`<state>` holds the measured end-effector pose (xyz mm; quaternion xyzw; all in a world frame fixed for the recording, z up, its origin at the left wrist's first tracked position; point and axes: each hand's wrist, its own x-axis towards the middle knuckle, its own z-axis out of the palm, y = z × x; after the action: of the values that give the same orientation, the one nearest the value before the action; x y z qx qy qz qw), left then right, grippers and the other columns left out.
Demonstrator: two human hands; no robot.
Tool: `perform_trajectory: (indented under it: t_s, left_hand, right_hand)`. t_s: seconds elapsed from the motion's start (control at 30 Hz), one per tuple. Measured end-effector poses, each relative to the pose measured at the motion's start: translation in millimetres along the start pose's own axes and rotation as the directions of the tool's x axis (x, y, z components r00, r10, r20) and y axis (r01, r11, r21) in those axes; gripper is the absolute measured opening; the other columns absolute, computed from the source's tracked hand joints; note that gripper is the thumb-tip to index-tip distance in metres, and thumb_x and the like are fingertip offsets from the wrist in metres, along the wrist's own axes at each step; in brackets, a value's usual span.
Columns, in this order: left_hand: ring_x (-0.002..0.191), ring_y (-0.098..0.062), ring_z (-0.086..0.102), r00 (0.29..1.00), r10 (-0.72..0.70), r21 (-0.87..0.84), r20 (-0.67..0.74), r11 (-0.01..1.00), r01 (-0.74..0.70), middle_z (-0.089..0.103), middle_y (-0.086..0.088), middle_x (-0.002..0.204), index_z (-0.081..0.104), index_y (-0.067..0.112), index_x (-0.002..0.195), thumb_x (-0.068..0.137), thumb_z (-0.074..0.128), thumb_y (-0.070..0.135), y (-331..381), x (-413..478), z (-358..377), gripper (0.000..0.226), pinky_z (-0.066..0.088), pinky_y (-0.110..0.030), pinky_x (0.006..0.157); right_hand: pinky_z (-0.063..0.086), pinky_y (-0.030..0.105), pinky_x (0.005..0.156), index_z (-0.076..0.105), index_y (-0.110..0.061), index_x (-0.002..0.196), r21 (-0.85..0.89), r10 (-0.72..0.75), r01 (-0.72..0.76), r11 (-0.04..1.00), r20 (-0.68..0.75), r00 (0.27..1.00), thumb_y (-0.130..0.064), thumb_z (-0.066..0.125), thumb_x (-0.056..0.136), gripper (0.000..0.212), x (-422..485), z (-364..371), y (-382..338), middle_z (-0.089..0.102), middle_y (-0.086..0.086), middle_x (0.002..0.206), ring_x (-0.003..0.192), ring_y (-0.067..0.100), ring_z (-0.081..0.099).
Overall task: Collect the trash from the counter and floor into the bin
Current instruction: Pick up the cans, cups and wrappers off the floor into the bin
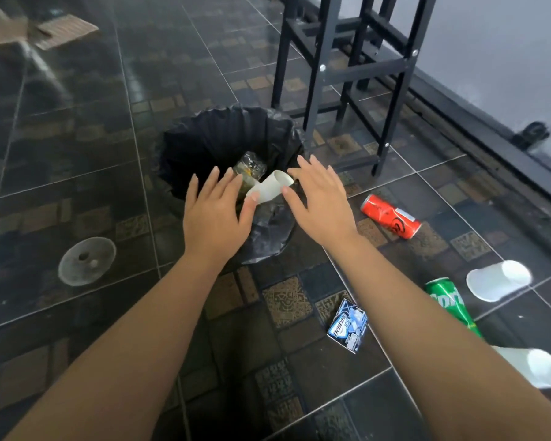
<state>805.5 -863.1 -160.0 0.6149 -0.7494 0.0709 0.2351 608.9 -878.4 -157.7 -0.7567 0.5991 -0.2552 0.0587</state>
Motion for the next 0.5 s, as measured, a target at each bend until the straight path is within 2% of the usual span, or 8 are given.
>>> perform_trajectory:
  t_s: [0.2, 0.3, 0.4, 0.5]
  left_hand:
    - [0.145, -0.025, 0.032, 0.975, 0.223, -0.047, -0.011, 0.974, -0.223, 0.044, -0.01, 0.151, 0.048, 0.008, 0.144, 0.104, 0.035, 0.042, 68.6, -26.7, 19.7, 0.054, 0.02, -0.049, 0.118]
    - [0.146, -0.025, 0.029, 0.943, 0.327, -0.113, 0.059, 0.941, -0.319, 0.039, -0.01, 0.154, 0.045, 0.009, 0.146, 0.102, 0.04, 0.038, 105.7, -45.4, 36.8, 0.053, 0.018, -0.046, 0.12]
    - [0.146, -0.024, 0.029, 0.91, 0.351, -0.177, 0.223, 0.932, -0.316, 0.036, -0.009, 0.156, 0.041, 0.01, 0.148, 0.1, 0.04, 0.041, 137.6, -71.5, 60.3, 0.057, 0.018, -0.043, 0.12]
    - [0.15, -0.02, 0.013, 0.794, 0.328, -0.172, 0.512, 0.945, -0.28, 0.015, -0.006, 0.164, 0.018, 0.016, 0.156, 0.101, 0.037, 0.048, 160.6, -101.4, 88.9, 0.067, 0.009, -0.039, 0.122]
  right_hand:
    - [0.017, 0.04, 0.121, 0.045, -0.018, 0.144, 0.011, 0.134, -0.134, 0.991, -0.069, 0.989, -0.041, 0.042, 0.1, 0.049, -51.4, -15.0, 47.3, 0.038, 0.003, 0.154, 0.145, 0.018, 0.028]
    - [0.028, 0.041, 0.115, 0.047, -0.015, 0.139, 0.009, 0.253, -0.253, 0.967, -0.08, 0.964, -0.037, 0.048, 0.097, 0.047, -88.5, -24.0, 81.4, 0.047, 0.006, 0.147, 0.137, 0.025, 0.04]
    - [0.035, 0.042, 0.109, 0.048, -0.012, 0.137, -0.044, 0.401, -0.402, 0.915, -0.03, 0.916, -0.031, 0.055, 0.093, 0.048, -135.7, -28.4, 117.5, 0.051, 0.011, 0.142, 0.128, 0.031, 0.047]
    - [0.031, 0.041, 0.113, 0.043, -0.012, 0.143, -0.119, 0.526, -0.513, 0.85, 0.144, 0.838, -0.03, 0.059, 0.093, 0.056, -187.0, -22.3, 145.0, 0.043, 0.014, 0.149, 0.136, 0.032, 0.04]
